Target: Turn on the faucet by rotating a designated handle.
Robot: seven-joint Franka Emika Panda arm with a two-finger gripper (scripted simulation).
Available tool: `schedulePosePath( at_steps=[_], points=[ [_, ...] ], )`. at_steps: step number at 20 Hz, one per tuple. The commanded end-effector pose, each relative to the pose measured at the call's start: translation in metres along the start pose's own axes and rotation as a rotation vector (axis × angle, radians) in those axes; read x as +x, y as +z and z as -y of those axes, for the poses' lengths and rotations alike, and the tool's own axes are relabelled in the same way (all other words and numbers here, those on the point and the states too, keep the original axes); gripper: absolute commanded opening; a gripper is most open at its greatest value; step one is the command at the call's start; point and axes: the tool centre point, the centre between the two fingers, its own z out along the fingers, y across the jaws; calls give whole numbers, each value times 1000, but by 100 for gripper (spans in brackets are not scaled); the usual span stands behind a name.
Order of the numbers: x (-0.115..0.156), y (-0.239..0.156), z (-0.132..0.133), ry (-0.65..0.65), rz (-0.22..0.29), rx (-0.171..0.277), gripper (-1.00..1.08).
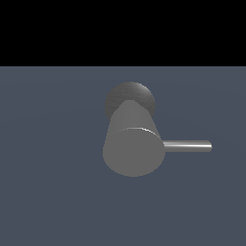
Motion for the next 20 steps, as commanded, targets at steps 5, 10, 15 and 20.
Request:
schedulePosePath(
  at_steps=[5, 10, 15, 20],
  points=[
    [25, -45, -21, 71, -213, 225, -100],
    [40, -79, -51, 151, -372, 384, -100],
    [49, -107, -92, 256, -523, 530, -100],
    [52, -125, -144, 388, -663, 660, -100]
  ],
)
